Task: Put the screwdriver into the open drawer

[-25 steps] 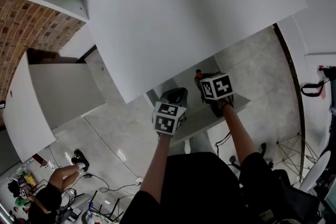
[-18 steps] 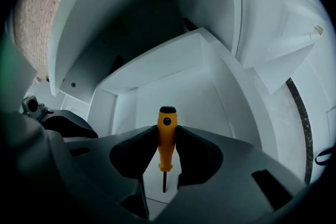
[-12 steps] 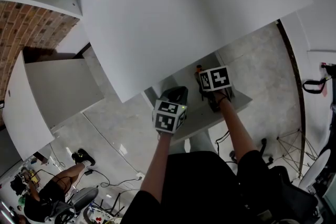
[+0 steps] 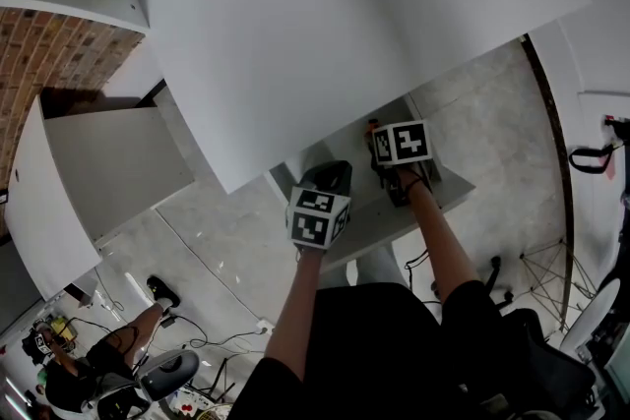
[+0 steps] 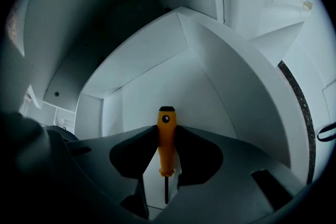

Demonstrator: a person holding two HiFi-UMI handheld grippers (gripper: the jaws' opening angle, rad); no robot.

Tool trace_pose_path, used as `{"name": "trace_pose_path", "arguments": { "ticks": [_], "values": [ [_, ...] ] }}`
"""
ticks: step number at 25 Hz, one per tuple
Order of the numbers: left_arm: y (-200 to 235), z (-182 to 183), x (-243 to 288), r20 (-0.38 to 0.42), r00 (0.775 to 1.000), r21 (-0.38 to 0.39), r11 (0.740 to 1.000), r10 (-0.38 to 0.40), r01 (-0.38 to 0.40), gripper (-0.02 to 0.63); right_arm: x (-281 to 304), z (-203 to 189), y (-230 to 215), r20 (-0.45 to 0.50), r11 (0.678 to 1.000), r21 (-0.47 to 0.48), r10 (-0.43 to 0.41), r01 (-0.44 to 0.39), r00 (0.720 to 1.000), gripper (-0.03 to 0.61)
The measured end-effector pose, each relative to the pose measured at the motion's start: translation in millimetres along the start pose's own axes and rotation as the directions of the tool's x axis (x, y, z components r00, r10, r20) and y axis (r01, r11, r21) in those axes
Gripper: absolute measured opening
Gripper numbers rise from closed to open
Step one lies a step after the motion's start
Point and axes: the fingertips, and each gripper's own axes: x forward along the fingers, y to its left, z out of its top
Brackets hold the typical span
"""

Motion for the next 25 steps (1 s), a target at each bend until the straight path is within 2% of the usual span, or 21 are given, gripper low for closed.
{"name": "trace_pose_path", "arguments": {
  "ticks": [16,21,25],
  "values": [
    [-5.4,-0.6,-6.1,-0.009,1.0,0.015,1.0,-0.005,0.006,0.009,-1.5,3.0,-3.8,0.043,0.997,0.064,-0.04,0.037,0.998,0.121],
    [-8.9,7.9,-15.6,0.01,1.0,0.033,0.999,-0.01,0.009,0.009,-19.9,16.9,1.4,0.11,0.996,0.092,0.002,-0.013,0.994,0.126],
    [-11.4,18.1,-29.2,0.039,0.999,0.054,0.998,-0.009,0.007,0.008,-38.1,22.3,9.5,0.127,0.995,0.091,0.025,-0.037,0.992,0.118]
  ]
}}
